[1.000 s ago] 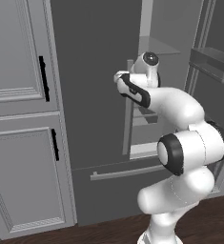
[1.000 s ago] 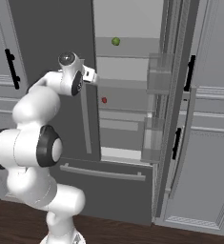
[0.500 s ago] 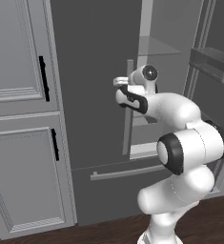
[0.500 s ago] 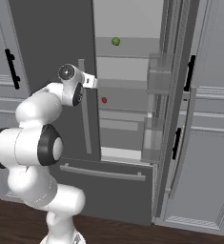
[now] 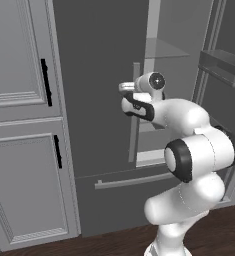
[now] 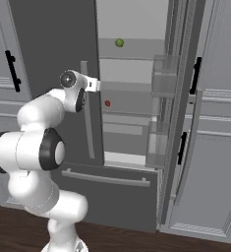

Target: Take the strawberry from the fridge and place it on top of the pancake, located on the dining counter.

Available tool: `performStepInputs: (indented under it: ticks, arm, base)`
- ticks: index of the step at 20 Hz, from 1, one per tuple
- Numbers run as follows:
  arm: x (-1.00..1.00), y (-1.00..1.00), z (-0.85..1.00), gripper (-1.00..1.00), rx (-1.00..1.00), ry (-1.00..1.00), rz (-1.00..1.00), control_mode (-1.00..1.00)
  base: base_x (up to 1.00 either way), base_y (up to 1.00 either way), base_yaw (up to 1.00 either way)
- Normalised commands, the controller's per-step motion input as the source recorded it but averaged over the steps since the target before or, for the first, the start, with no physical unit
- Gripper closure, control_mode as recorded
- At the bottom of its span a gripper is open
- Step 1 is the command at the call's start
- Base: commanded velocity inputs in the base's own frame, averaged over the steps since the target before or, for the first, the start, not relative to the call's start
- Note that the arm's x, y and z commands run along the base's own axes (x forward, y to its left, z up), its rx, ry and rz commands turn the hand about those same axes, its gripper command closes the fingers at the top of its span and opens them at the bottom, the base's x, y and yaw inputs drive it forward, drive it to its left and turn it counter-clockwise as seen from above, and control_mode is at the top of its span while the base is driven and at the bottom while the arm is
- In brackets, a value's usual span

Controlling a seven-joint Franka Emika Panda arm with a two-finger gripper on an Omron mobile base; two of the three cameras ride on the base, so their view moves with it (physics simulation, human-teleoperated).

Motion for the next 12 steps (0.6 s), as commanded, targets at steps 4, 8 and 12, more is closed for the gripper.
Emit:
performStepInputs:
  ticks: [4, 8, 12]
  arm:
    - [0.02, 0.00, 0.00, 1.00, 0.00, 0.00, 0.00, -1.00]
    - [-0.12, 0.00, 0.00, 1.00, 0.00, 0.00, -0.05, -1.00]
    - [-0.55, 0.01, 0.00, 1.00, 0.00, 0.00, -0.15, -1.00]
  base:
    - [0.00, 0.00, 0.00]
    - [0.00, 0.00, 0.00]
    - [0.00, 0.00, 0.00]
